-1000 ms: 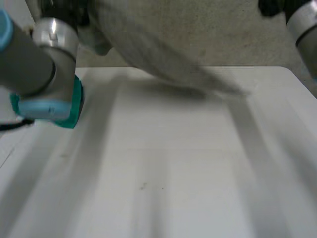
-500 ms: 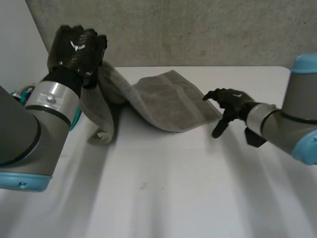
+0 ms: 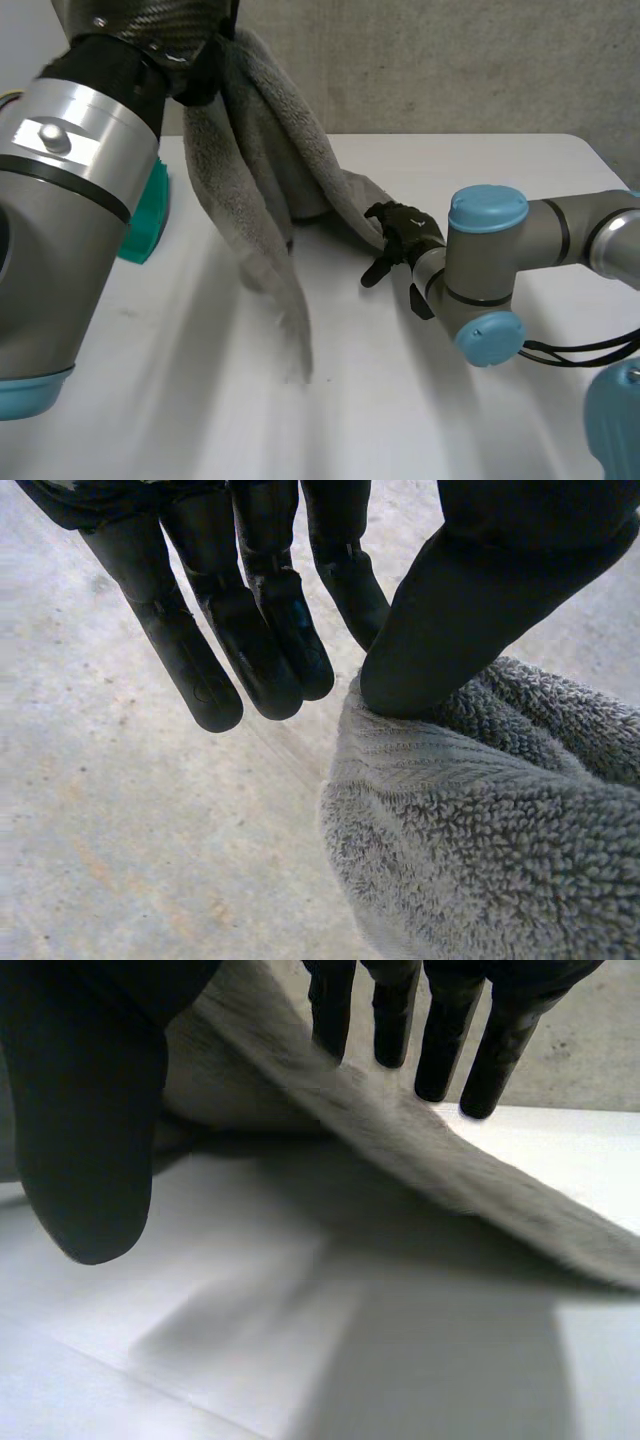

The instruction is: Fold the laundry.

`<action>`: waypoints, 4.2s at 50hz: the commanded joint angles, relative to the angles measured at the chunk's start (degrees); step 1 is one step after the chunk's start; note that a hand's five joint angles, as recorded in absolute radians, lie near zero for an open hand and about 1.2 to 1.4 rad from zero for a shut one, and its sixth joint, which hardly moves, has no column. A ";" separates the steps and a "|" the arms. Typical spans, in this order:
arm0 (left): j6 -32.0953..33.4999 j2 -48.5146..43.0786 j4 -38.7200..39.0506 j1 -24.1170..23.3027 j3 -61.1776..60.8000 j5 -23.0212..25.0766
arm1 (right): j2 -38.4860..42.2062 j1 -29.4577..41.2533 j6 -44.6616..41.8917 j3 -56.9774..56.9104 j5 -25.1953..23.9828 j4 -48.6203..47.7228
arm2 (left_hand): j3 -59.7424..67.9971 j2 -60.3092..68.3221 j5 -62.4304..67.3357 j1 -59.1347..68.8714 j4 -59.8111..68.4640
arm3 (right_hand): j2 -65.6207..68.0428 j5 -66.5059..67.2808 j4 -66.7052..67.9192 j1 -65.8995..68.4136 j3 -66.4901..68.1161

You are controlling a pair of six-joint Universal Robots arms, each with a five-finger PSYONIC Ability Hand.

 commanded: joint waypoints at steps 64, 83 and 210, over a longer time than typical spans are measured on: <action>2.03 -26.45 13.76 13.75 25.25 -0.18 | -19.38 -13.32 -57.47 -18.05 -2.01 -9.11 | 11.64 11.40 13.74 15.18 11.25 | 64.44 64.12 64.24 66.06 64.55; 2.65 -32.33 12.97 13.84 -8.44 -0.27 | -16.41 -14.11 -58.88 18.98 -9.31 -7.01 | 11.64 11.40 13.74 15.18 11.25 | 64.44 64.12 64.24 66.06 64.55; 4.32 -4.83 -26.73 26.84 -24.78 9.57 | -33.71 -36.52 -69.06 35.76 -20.04 45.02 | 11.64 11.40 13.74 15.18 11.25 | 64.44 64.12 64.24 66.06 64.55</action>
